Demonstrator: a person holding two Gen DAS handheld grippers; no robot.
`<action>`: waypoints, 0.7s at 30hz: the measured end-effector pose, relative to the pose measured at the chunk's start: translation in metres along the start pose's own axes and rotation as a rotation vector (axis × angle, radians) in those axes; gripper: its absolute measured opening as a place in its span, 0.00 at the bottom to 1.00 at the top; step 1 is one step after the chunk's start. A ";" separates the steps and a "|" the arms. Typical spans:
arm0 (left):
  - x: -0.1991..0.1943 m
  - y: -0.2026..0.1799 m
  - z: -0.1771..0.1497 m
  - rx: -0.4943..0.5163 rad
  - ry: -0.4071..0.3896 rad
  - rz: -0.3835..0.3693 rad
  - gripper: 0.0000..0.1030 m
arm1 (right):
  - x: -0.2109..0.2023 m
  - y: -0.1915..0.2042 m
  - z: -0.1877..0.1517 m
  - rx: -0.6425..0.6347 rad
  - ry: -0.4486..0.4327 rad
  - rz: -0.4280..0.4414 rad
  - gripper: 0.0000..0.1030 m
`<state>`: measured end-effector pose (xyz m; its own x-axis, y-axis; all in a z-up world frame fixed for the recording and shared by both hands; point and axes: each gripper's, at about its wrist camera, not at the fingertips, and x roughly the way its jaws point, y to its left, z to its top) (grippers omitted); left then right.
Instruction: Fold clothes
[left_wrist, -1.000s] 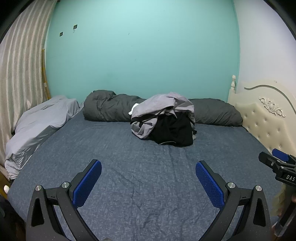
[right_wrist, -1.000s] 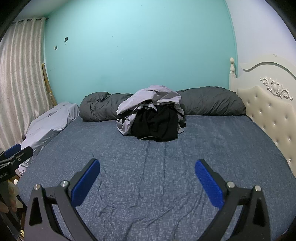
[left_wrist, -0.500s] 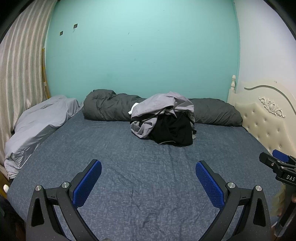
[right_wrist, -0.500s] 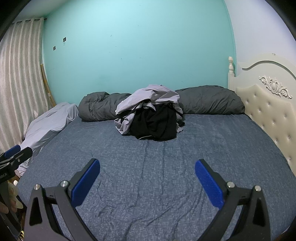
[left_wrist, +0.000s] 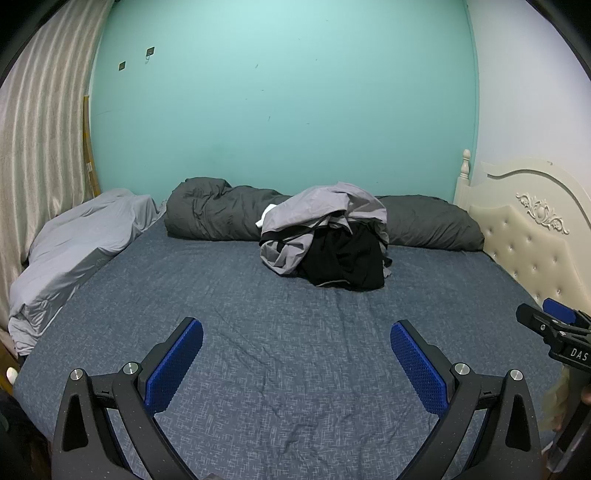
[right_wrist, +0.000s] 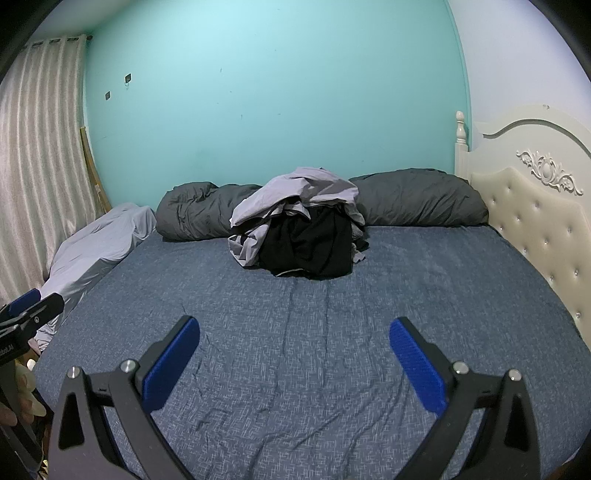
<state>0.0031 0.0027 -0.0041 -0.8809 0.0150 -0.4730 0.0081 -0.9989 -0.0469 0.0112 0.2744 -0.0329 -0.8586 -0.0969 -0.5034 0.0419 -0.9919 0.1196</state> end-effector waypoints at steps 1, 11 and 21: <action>0.000 0.000 0.001 0.000 0.001 0.000 1.00 | 0.000 0.000 0.000 0.000 0.000 0.000 1.00; 0.002 0.001 0.004 0.001 0.005 -0.006 1.00 | 0.001 -0.002 -0.002 0.003 0.004 0.000 1.00; 0.014 0.001 0.005 0.001 0.012 0.001 1.00 | 0.010 -0.002 -0.003 -0.001 0.016 -0.005 1.00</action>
<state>-0.0114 0.0018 -0.0062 -0.8752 0.0146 -0.4835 0.0085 -0.9989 -0.0455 0.0037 0.2756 -0.0409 -0.8506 -0.0930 -0.5176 0.0381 -0.9926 0.1156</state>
